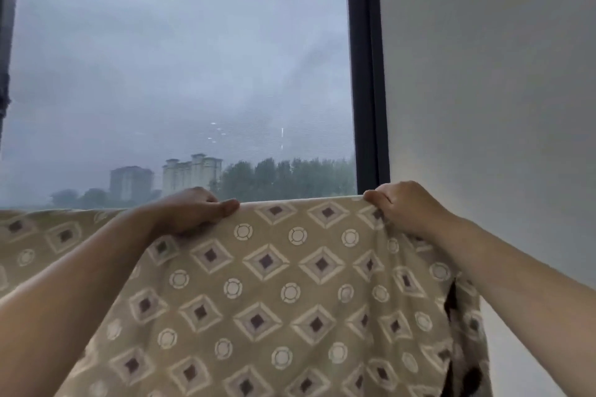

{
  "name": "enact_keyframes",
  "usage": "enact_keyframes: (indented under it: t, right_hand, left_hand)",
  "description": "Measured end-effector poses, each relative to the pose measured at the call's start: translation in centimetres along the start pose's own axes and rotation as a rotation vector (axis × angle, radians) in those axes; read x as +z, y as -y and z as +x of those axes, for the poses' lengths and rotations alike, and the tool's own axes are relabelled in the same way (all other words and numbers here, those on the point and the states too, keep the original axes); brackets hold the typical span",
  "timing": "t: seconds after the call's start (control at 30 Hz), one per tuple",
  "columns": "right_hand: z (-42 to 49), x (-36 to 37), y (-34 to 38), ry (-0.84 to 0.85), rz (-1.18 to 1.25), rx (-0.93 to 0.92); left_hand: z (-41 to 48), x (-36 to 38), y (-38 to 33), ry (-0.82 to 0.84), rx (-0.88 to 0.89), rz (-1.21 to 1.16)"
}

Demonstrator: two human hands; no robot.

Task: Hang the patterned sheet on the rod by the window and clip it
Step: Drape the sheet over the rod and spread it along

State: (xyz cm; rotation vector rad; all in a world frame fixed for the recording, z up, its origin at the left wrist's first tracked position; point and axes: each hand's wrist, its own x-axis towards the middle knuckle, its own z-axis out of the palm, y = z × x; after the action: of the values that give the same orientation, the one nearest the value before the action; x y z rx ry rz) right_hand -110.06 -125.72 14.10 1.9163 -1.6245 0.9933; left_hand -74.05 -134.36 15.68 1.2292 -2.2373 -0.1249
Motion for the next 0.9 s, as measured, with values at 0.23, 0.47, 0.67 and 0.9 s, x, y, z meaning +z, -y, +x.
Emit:
enact_keyframes:
  t: [0.23,0.47,0.67,0.9]
  right_hand:
    - [2.1,-1.3,-1.7,0.015,-0.062,0.187]
    - [3.2,-1.0,4.8,0.284,-0.010,0.067]
    - [3.2,0.8,9.0,0.477,0.113,0.124]
    - [3.6,0.5,9.0,0.472,0.009,0.066]
  left_hand:
    - [0.1,0.2,-2.0,0.055,-0.038,0.022]
    - [0.0,-0.5,-2.9,-0.054,-0.053,-0.109]
    - [1.9,-1.0,-2.0,-0.462,-0.125,0.178]
    - [2.1,-1.6,-1.6,0.089,-0.160,0.050]
